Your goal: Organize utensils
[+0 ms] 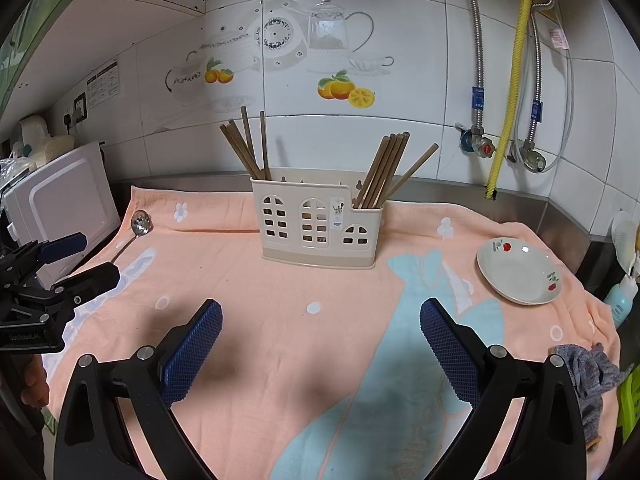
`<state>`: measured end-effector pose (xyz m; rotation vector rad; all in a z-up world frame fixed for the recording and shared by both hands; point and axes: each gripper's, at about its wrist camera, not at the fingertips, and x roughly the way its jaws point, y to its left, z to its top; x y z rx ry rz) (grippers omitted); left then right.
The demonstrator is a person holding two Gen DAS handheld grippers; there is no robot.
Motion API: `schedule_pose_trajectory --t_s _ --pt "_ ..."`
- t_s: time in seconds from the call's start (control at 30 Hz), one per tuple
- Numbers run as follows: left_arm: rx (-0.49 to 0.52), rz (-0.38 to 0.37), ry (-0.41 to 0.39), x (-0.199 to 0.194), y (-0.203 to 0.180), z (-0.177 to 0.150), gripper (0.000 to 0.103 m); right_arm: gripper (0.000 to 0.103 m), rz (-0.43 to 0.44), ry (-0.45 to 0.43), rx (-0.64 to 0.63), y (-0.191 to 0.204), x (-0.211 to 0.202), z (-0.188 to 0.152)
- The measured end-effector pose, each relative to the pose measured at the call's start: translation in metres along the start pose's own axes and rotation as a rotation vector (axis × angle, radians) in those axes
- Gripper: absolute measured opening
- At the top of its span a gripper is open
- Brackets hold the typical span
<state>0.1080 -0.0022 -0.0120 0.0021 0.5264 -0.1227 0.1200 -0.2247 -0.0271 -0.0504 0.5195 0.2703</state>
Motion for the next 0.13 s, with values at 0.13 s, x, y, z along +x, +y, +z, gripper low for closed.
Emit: schedule_pose_trajectory --t_s 0.13 --pt "-0.002 0.002 0.002 -0.0001 -0.0004 -0.0004 0.098 0.096 0.002 0.002 0.003 -0.001 0.0003 -0.0001"
